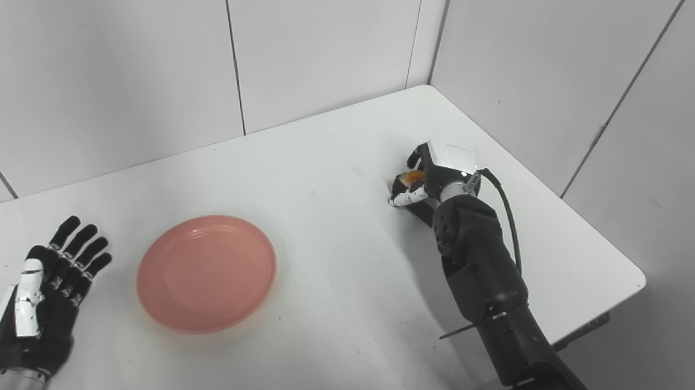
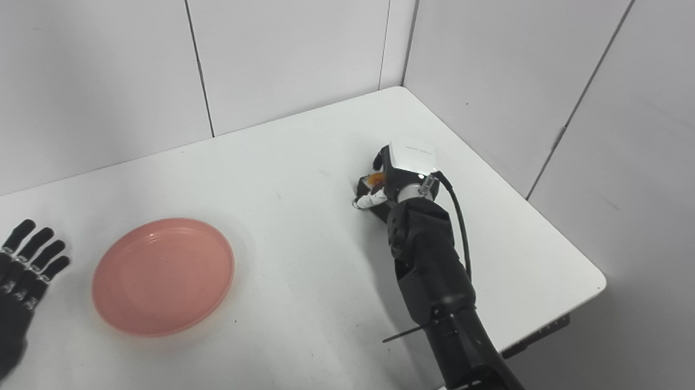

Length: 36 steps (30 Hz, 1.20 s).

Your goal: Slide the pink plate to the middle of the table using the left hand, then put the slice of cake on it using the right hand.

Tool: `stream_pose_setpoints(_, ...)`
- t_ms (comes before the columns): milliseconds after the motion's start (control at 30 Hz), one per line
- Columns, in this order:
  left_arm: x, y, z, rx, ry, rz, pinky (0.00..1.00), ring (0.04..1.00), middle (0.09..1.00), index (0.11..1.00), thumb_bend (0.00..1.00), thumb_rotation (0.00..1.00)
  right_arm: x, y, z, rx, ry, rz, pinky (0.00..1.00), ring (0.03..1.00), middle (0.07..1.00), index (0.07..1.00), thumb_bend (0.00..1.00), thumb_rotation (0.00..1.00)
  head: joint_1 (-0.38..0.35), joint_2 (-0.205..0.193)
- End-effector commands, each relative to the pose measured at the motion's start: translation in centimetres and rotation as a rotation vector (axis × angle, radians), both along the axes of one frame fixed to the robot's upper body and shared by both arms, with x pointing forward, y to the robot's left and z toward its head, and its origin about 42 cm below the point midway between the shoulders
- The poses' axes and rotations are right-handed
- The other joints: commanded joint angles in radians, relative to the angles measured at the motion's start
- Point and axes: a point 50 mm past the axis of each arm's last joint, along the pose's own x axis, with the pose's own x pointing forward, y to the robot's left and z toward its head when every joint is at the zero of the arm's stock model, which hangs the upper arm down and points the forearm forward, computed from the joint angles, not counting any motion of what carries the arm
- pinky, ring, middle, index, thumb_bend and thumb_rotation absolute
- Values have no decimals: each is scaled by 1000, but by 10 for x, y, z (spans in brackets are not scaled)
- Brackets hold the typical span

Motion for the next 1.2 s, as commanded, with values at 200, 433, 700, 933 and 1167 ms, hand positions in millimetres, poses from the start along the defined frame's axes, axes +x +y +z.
stream_pose_setpoints(200,-27,8,-48,27,204,22,879,889,903,884,467,1000,3,-16,9,1,-31,-30,293,375,442,542,519,0,4,1)
stream_pose_setpoints(433,-27,7,-47,28,201,19,881,891,906,885,468,1000,1,-13,14,8,-50,-12,282,360,427,545,516,0,17,4)
stream_pose_setpoints(700,-29,-1,-45,22,201,17,885,892,910,892,461,1000,-10,3,43,12,-155,67,282,371,422,543,515,0,61,5)
stream_pose_setpoints(933,-34,-17,-40,43,195,25,895,897,907,886,455,1000,-18,43,89,-12,-289,231,318,408,442,551,514,0,137,3)
stream_pose_setpoints(1167,-40,-40,-33,46,208,43,903,905,918,901,440,1000,-16,84,114,-31,-351,398,297,382,435,551,514,0,282,6)
